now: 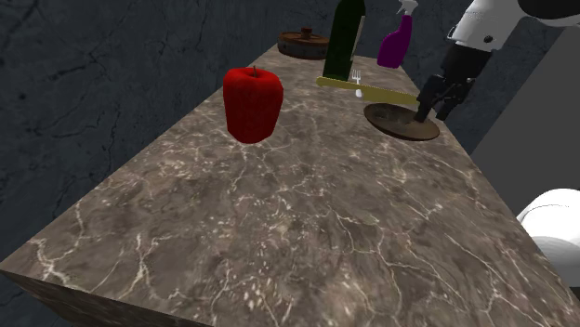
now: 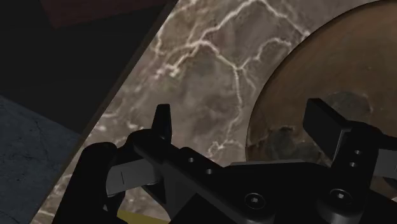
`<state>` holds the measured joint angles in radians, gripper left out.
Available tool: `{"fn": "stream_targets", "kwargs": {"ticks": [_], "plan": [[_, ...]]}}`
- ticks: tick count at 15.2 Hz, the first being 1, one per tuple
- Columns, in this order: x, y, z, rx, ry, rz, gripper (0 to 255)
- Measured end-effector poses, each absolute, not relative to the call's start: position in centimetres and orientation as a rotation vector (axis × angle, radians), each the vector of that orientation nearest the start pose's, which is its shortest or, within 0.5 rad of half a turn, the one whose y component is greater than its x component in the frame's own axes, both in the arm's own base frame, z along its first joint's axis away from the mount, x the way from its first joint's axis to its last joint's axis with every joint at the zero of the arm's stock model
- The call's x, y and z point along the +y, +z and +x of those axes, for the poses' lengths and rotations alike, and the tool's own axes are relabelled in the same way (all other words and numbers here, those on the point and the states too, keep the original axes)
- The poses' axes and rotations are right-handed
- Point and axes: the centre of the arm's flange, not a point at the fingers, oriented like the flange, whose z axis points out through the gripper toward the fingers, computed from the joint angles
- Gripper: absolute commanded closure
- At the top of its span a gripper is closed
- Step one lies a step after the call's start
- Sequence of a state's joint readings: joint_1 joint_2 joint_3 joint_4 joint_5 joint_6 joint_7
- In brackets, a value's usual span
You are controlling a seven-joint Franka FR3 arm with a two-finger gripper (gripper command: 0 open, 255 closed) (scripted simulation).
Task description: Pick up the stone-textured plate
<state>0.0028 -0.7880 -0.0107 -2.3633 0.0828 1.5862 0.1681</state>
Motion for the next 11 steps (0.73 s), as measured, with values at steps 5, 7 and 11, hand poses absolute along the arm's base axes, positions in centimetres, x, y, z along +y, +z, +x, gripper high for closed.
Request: {"fn": "stream_targets", "kwargs": {"ticks": [5,7,11], "plan": [[-4.4,60.6,33.3,0.026,0.000,-2.723,0],[-7.1,61.0,34.9,-0.091,-0.005,-2.544,0],[-8.1,59.4,35.7,-0.135,-0.016,-2.475,0]]}}
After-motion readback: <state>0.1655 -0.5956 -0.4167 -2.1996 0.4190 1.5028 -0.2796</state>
